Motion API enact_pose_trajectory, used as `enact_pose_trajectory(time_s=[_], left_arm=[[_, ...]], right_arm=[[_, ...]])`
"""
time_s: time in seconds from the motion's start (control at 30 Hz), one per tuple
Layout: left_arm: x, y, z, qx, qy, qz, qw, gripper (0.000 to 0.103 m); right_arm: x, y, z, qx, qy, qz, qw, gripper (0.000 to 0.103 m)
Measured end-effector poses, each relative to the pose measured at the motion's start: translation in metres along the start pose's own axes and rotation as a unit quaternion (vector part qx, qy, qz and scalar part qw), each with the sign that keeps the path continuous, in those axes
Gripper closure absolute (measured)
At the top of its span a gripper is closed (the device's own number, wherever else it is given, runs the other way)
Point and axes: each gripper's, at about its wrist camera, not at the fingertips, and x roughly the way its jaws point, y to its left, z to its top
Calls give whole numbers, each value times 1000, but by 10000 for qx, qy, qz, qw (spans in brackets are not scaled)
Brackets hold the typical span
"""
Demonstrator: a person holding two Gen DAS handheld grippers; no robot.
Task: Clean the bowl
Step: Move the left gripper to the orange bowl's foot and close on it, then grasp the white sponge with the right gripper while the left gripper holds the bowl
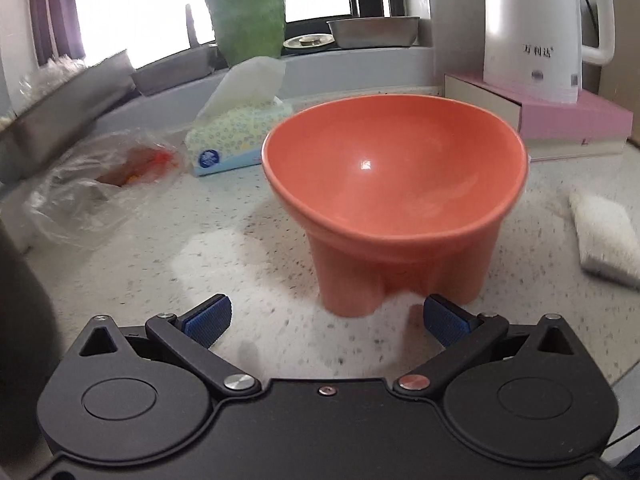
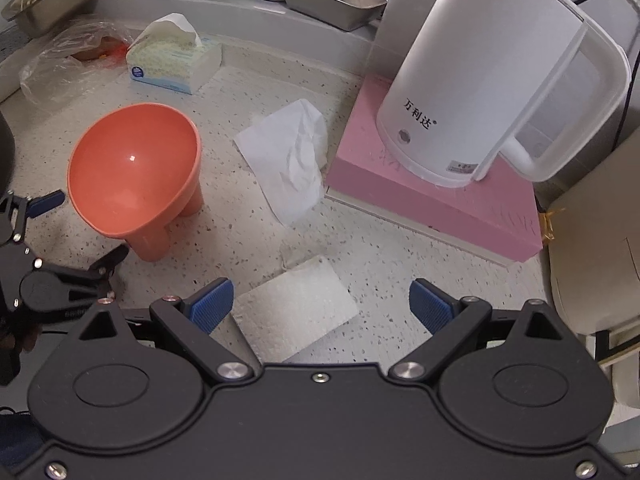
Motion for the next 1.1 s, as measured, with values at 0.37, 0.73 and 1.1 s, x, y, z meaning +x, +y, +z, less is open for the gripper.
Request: enact_pose_trajectory(time_s=[0.37,0.73,1.1], left_arm=[[17,12,0,-173,-308,-326,9988,0],[28,8,14,9,-120,-517,9986,0],[27,-12,18,296,-319,-936,9947,65]], right_arm=[[24,-12,-13,290,357,-117,9989,7],[45,-17,-29,286,41,-217,9993,7],[52,-32,-53,447,-381,-145,9982,8]])
